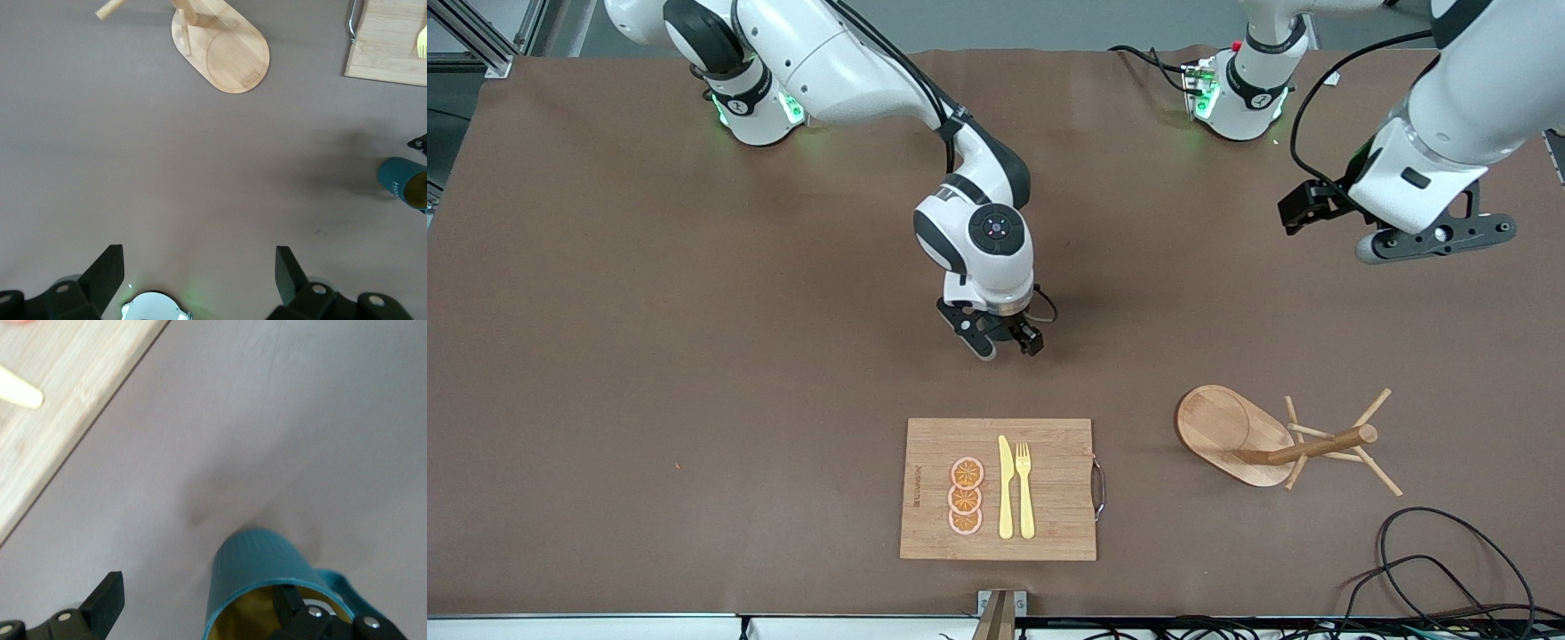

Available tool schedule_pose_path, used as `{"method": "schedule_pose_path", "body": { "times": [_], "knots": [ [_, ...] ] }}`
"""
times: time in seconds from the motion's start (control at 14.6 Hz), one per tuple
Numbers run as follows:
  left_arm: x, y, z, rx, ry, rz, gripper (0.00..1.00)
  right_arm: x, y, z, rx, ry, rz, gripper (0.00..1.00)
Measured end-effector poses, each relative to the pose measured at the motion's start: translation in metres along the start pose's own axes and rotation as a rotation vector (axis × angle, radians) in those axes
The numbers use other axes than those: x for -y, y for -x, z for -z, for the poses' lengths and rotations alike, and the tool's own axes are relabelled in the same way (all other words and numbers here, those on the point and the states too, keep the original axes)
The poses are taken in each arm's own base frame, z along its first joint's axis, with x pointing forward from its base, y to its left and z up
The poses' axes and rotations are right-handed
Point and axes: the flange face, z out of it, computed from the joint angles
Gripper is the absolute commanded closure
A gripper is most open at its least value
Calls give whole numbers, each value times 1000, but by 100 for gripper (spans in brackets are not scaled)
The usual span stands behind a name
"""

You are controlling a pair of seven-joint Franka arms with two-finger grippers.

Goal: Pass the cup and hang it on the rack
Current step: 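Set the mug down and open the right gripper while the left gripper approaches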

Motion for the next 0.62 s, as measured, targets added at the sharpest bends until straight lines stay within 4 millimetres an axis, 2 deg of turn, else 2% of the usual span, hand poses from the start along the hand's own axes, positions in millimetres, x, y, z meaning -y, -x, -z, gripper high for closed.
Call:
{"method": "schedule_pose_path", "body": {
  "times": [0.14, 0.41, 0.48, 0.62],
  "knots": [
    [-1, 1, 0, -1, -1, 2, 0, 2, -34, 18, -4, 14, 55, 1],
    [-7, 3, 1, -3, -2, -9, 0, -7, -108, 93, -6, 41, 164, 0],
    [-13, 6, 1, -3, -3, -21, 0, -10, -120, 107, -6, 41, 177, 0],
    [-27, 12, 1, -5, -6, -36, 0, -16, -132, 120, -1, 58, 225, 0]
  ]
}}
